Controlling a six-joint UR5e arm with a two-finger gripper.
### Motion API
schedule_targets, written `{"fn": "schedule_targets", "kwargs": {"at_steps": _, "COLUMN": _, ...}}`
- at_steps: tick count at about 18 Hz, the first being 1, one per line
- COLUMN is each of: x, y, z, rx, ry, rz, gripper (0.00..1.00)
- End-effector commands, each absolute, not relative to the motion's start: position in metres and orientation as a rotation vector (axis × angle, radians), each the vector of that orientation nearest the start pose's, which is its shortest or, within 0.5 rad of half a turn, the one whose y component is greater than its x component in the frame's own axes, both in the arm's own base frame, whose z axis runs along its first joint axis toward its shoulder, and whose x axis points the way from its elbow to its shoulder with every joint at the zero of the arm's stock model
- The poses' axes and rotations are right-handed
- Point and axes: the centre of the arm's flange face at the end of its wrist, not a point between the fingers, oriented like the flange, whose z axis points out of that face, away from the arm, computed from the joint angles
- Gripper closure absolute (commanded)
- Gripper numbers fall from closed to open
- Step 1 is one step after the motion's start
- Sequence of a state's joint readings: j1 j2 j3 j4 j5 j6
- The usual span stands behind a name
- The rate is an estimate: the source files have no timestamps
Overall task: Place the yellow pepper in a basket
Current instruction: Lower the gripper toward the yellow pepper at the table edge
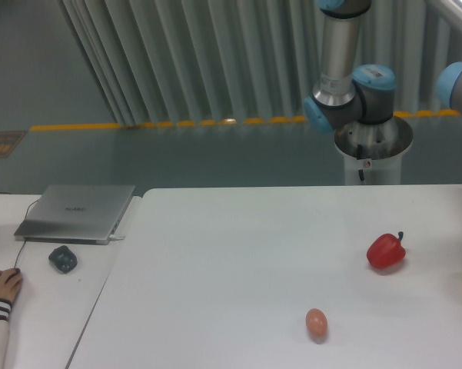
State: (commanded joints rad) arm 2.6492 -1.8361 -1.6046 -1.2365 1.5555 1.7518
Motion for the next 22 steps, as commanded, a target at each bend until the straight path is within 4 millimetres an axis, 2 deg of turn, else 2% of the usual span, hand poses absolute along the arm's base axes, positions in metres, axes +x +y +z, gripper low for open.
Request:
{"fn": "schedule_targets", "kwargs": {"at_steps": 5, "x": -0.462, "y": 0.415, "z": 0.346, "rx": -2.926, "ry": 1.103, "rz": 0.101, "gripper": 0.00}}
{"fn": "schedule_targets", "kwargs": {"at_steps": 11, "x": -0.461, "y": 0.431, "z": 0.335, "rx": -2.911, "ry": 1.539, "rz": 0.128, "gripper": 0.00}}
{"fn": "schedule_targets", "kwargs": {"at_steps": 13, "x": -0.459, "y": 0.431, "z": 0.334, "rx": -2.915, "ry": 1.624, "rz": 0.128, "gripper": 0.00}}
{"fn": "schedule_targets", "kwargs": {"at_steps": 22, "x": -0.449, "y": 0.448, "z": 0.313, "rx": -2.915, "ry": 1.716, "rz": 0.126, "gripper": 0.00}}
